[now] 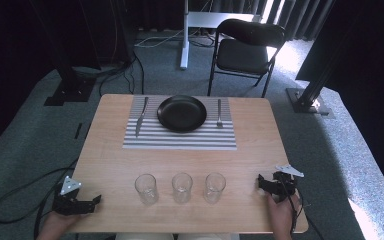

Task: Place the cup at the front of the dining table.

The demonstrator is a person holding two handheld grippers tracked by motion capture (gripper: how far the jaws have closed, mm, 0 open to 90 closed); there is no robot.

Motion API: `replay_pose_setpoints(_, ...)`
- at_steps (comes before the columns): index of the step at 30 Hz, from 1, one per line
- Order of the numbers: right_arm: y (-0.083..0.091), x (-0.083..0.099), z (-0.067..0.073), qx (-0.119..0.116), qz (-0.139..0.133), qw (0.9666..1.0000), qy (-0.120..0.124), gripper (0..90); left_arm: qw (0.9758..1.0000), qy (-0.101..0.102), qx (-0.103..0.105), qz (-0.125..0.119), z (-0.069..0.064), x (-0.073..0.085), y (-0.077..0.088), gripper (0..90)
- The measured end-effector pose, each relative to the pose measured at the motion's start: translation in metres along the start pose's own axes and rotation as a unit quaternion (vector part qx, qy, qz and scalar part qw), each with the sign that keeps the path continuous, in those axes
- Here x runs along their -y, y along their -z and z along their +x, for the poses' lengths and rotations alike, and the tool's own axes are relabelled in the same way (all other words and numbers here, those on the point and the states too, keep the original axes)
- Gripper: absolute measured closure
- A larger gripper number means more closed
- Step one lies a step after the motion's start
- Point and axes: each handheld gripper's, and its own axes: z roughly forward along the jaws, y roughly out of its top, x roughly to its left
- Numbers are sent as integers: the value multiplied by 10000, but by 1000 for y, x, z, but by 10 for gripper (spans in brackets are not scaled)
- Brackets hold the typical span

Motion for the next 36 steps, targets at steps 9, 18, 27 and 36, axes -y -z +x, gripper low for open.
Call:
replay_pose_setpoints(9, 0, 0, 0, 1, 2, 10000, -1, 120, 9999, -74, 66, -29, 1, 1, 0, 8)
replay_pose_setpoints(18, 0, 0, 0, -1, -1, 10000, -2, 120, 9999, -118, 109, -64, 1, 1, 1, 29)
replay_pose_setpoints(27, 0, 0, 0, -1, 0, 10000, -3, 121, 9992, -251, 234, -197, -3, 1, 6, 36)
replay_pose_setpoints(36, 0, 0, 0, -1, -3, 10000, -3, 121, 9972, -509, 468, -277, -19, -3, 10, 40)
